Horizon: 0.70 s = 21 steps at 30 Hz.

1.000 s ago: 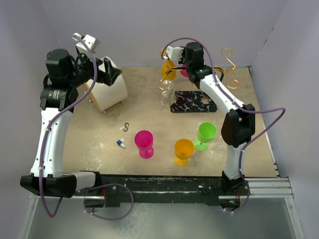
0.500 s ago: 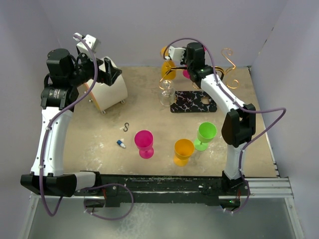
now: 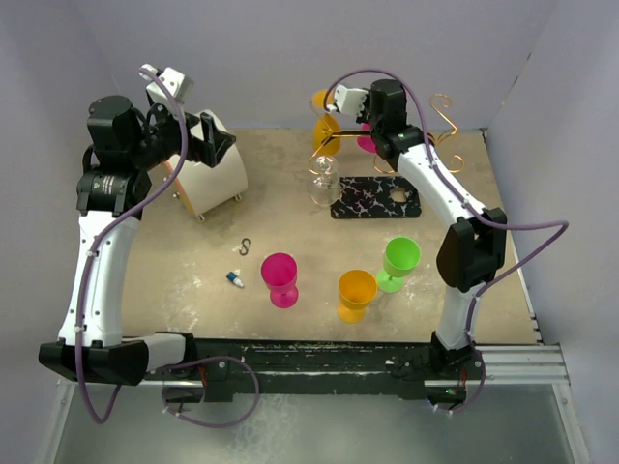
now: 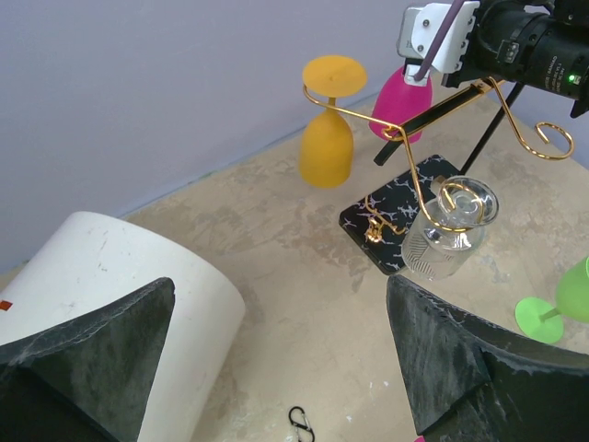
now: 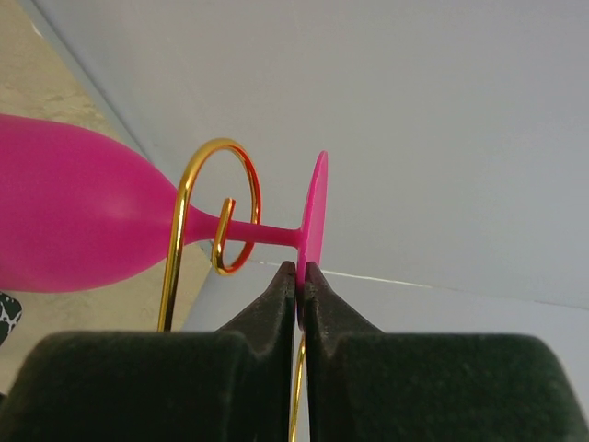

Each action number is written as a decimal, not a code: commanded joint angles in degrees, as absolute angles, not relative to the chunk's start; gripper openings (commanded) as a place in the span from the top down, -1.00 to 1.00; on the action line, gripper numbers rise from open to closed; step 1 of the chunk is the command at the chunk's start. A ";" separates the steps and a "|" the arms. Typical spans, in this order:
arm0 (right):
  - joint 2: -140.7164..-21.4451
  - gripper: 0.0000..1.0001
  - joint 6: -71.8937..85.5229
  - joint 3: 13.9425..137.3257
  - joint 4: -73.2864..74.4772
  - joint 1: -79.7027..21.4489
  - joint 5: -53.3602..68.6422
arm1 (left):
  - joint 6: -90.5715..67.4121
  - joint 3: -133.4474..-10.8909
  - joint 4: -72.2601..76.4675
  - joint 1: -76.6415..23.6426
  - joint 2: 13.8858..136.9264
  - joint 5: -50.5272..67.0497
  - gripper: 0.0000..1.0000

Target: Place the wine glass upside down on the wine glass rack

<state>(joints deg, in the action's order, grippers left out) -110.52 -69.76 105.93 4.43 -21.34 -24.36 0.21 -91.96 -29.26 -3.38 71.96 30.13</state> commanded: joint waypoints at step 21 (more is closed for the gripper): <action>-106.37 0.71 -66.03 103.23 4.39 -20.21 -25.16 | 0.35 -90.11 -26.21 -2.81 68.87 31.36 -0.98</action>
